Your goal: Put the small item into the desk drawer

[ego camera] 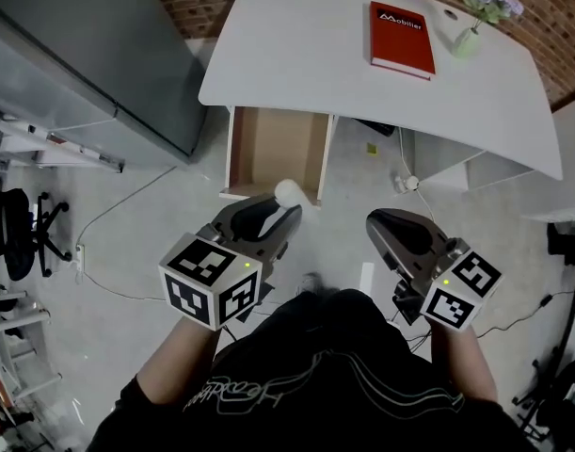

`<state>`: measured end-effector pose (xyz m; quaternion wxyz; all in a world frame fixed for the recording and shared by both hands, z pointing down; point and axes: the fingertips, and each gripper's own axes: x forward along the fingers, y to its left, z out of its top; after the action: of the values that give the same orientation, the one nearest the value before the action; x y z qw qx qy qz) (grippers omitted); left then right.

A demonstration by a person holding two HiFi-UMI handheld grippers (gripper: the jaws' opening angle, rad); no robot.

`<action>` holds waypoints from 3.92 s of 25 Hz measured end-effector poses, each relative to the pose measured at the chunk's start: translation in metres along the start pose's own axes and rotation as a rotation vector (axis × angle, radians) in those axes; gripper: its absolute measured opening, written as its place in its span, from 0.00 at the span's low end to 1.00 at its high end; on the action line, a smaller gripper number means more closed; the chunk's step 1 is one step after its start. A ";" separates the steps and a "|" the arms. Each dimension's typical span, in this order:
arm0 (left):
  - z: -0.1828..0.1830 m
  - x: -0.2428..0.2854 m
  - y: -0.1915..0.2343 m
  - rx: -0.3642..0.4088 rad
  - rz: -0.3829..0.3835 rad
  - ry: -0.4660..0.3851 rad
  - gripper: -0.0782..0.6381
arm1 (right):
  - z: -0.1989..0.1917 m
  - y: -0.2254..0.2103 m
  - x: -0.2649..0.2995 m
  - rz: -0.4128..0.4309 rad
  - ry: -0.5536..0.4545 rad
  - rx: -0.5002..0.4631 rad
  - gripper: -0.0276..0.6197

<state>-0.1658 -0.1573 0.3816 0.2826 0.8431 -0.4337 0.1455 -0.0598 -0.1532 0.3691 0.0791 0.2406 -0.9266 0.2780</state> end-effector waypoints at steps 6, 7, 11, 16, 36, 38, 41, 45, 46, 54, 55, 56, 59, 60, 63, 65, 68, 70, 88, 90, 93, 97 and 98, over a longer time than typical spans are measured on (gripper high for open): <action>-0.002 0.022 0.043 0.005 0.038 0.049 0.29 | 0.002 -0.011 0.020 -0.015 0.009 0.028 0.13; -0.005 0.030 0.053 0.001 0.047 0.061 0.29 | -0.001 -0.018 0.025 -0.017 0.013 0.038 0.13; -0.010 0.058 0.050 0.006 0.061 0.086 0.29 | -0.001 -0.043 0.008 -0.027 0.026 0.062 0.13; -0.019 0.095 0.051 -0.001 0.082 0.123 0.29 | -0.001 -0.071 -0.009 -0.025 0.054 0.101 0.13; -0.125 0.236 0.179 0.052 0.133 0.495 0.29 | -0.034 -0.163 0.041 -0.045 0.177 0.250 0.13; -0.135 0.241 0.185 0.045 0.124 0.529 0.29 | -0.038 -0.166 0.042 -0.050 0.185 0.257 0.13; -0.148 0.250 0.192 0.025 0.110 0.569 0.29 | -0.048 -0.171 0.042 -0.060 0.203 0.267 0.13; -0.176 0.265 0.200 0.007 0.090 0.639 0.29 | -0.066 -0.176 0.041 -0.067 0.226 0.286 0.13; -0.184 0.268 0.202 0.010 0.085 0.664 0.29 | -0.069 -0.177 0.041 -0.071 0.228 0.288 0.13; -0.237 0.289 0.228 -0.016 0.086 0.843 0.29 | -0.095 -0.191 0.040 -0.104 0.259 0.319 0.13; -0.242 0.289 0.229 -0.014 0.082 0.860 0.29 | -0.096 -0.191 0.039 -0.107 0.259 0.318 0.13; -0.246 0.290 0.230 -0.008 0.079 0.875 0.29 | -0.097 -0.193 0.039 -0.110 0.258 0.317 0.13; -0.258 0.292 0.233 -0.006 0.073 0.916 0.29 | -0.099 -0.198 0.040 -0.122 0.254 0.321 0.13; -0.261 0.293 0.233 -0.010 0.069 0.928 0.29 | -0.099 -0.199 0.040 -0.124 0.253 0.325 0.13; -0.268 0.295 0.233 -0.009 0.057 0.954 0.30 | -0.101 -0.203 0.041 -0.126 0.252 0.329 0.13; -0.269 0.296 0.232 -0.001 0.047 0.962 0.31 | -0.101 -0.203 0.043 -0.123 0.251 0.324 0.13; -0.270 0.294 0.231 0.004 0.029 0.971 0.35 | -0.100 -0.201 0.048 -0.114 0.249 0.320 0.13; -0.268 0.293 0.230 -0.009 0.024 0.962 0.41 | -0.097 -0.201 0.050 -0.119 0.244 0.313 0.13; -0.101 0.159 0.131 -0.074 0.007 0.519 0.42 | -0.002 -0.117 0.035 -0.067 0.074 0.186 0.13; -0.074 0.131 0.106 -0.073 -0.005 0.434 0.37 | 0.012 -0.097 0.027 -0.053 0.052 0.155 0.13; -0.028 0.091 0.065 -0.087 -0.047 0.287 0.30 | 0.035 -0.068 0.015 -0.033 0.017 0.102 0.13; 0.034 0.036 0.008 -0.084 -0.105 0.067 0.18 | 0.071 -0.023 -0.005 0.010 -0.042 -0.005 0.13; 0.044 0.021 -0.006 -0.086 -0.116 0.020 0.16 | 0.080 -0.008 -0.011 0.026 -0.065 -0.034 0.13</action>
<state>-0.1493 -0.1946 0.3546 0.3308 0.8525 -0.3871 0.1183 -0.0470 -0.1989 0.3034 0.0496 0.2361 -0.9362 0.2555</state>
